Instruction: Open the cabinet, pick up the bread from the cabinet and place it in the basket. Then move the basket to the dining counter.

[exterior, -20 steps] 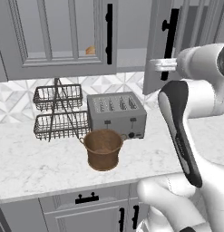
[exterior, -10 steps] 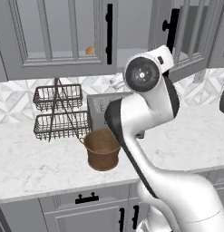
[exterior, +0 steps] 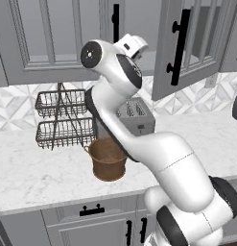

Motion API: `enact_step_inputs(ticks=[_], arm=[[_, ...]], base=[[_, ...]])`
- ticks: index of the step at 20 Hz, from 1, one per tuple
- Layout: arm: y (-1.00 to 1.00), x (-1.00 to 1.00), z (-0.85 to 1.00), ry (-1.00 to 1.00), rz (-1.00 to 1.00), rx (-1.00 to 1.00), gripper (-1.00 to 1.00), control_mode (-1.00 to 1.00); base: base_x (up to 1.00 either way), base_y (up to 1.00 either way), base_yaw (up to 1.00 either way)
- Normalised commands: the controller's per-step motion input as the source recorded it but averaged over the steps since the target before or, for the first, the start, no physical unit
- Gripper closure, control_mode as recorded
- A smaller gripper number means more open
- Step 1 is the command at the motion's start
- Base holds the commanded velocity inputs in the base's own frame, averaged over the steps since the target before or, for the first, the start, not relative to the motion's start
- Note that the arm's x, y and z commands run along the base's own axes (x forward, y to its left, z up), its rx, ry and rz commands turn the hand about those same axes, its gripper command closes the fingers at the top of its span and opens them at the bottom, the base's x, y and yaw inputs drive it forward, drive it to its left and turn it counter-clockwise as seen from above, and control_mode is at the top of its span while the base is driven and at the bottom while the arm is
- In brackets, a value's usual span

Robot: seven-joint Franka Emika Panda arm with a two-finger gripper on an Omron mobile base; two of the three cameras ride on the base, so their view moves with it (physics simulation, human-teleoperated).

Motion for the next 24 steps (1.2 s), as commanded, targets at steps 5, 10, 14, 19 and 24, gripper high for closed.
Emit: enact_step_inputs(ticks=[5,10,14,19,24], arm=[[-0.47,0.67,0.0,0.27,-0.11,-0.07,-1.0,-1.0],[-0.99,-0.18,0.0,0.06,-0.09,0.0,-1.0,-1.0],[-1.0,-0.76,-0.02,0.0,-0.06,0.06,-1.0,-1.0],[-1.0,-0.69,-0.06,-0.06,-0.04,0.07,-1.0,-1.0],[-1.0,-0.23,0.0,-0.07,-0.04,0.09,-1.0,-1.0]], base=[[0.0,0.0,0.0],[0.0,0.0,0.0],[0.0,0.0,0.0],[0.0,0.0,0.0],[0.0,0.0,0.0]])
